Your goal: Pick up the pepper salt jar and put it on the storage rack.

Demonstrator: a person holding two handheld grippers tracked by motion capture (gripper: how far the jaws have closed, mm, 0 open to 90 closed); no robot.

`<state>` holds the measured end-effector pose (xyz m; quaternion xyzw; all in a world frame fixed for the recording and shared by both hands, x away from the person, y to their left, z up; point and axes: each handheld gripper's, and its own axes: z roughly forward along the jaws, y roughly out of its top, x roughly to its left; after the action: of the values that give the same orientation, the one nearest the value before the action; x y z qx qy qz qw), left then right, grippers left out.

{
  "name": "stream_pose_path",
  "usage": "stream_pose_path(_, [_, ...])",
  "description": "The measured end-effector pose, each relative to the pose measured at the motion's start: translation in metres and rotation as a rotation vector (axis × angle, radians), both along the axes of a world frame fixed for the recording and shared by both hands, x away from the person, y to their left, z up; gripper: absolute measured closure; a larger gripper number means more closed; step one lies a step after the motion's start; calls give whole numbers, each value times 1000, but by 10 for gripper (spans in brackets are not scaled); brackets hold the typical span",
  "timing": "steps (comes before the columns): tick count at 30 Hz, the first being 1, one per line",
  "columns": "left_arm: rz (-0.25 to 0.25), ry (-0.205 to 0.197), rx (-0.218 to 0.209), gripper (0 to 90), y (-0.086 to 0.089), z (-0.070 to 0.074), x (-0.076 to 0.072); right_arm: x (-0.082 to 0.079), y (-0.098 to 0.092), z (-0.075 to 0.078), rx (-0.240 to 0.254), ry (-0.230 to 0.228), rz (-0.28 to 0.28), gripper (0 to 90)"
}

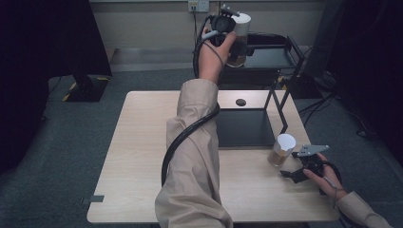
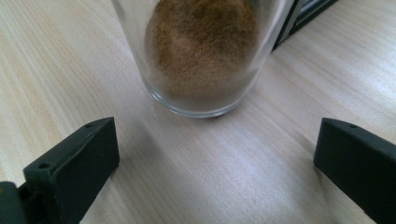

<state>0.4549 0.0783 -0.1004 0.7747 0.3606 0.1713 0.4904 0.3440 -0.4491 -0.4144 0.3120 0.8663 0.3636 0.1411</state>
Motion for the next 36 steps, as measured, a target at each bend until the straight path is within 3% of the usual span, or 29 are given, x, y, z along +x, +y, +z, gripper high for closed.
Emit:
stream_pose_path(7, [-17,-6,0,10,4,-11,-7,0,0,0,0,0,-1,0])
stream_pose_path(22, [-53,6,-52,7,19,-45,-16,0,0,0,0,-1,-1,0])
stream_pose_path(25, [-55,-13,-48,9,20,-49,-20,0,0,0,0,-2,-1,0])
stream_pose_path(36, [-80,-21,-85,6,27,-65,-31,0,0,0,0,-3,-2,0])
